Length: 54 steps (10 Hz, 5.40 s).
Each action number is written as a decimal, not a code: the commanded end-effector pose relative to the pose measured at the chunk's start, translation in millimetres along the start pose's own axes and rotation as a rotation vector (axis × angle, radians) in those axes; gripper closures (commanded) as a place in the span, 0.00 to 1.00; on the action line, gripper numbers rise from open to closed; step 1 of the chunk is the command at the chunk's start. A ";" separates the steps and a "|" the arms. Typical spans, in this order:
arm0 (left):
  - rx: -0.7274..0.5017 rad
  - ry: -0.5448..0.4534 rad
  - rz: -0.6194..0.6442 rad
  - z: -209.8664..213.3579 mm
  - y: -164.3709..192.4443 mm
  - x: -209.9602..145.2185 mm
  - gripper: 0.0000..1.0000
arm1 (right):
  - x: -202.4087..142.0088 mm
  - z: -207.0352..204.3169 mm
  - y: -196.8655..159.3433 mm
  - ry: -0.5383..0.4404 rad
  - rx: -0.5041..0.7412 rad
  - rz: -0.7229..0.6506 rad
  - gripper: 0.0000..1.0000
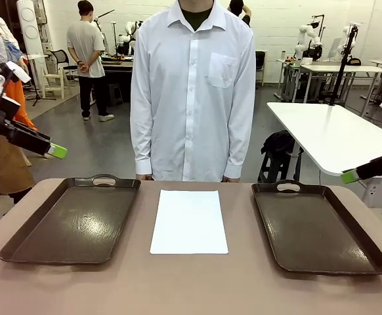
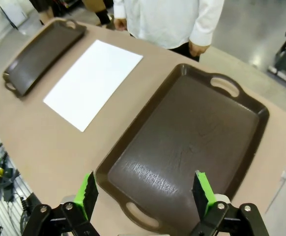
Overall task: Sort the A4 documents.
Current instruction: Receive the A4 Paper.
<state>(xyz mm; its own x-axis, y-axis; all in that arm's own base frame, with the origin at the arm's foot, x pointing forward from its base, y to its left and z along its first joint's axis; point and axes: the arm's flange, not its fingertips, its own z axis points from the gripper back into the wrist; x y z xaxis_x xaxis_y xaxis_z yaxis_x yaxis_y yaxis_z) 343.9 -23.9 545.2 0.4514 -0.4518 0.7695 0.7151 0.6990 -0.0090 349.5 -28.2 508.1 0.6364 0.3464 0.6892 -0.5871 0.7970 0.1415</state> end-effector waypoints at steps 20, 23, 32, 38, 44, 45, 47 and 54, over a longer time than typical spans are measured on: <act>-0.126 0.126 -0.016 -10.1 -36.1 -52.9 0.00 | -31.0 32.8 -4.9 -0.111 0.077 0.024 0.00; -0.108 0.108 0.006 1.2 -32.7 -56.6 0.00 | -33.1 37.9 -6.1 -0.113 0.056 0.019 0.00; -0.097 0.125 0.016 7.5 -9.6 -20.7 0.00 | -21.0 44.5 -16.6 -0.105 0.057 0.000 0.00; -0.097 0.125 0.016 7.5 -9.6 -20.7 0.00 | -21.0 44.5 -16.6 -0.105 0.057 0.000 0.00; -0.097 0.125 0.016 7.5 -9.6 -20.7 0.00 | -21.0 44.5 -16.6 -0.105 0.057 0.000 0.00; -0.097 0.125 0.016 7.5 -9.6 -20.7 0.00 | -21.0 44.5 -16.6 -0.105 0.057 0.000 0.00; -0.097 0.125 0.016 7.5 -9.6 -20.7 0.00 | -21.0 44.5 -16.6 -0.105 0.057 0.000 0.00; -0.097 0.125 0.016 7.5 -9.6 -20.7 0.00 | -21.0 44.5 -16.6 -0.105 0.057 0.000 0.00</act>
<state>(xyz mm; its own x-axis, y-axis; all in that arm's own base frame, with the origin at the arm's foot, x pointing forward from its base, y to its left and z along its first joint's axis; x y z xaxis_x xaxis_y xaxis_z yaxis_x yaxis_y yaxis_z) 322.3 -17.8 535.7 0.5312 -0.5109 0.6758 0.7470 0.6589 -0.0890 322.4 -71.6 524.2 0.5812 0.2966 0.7578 -0.6135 0.7714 0.1687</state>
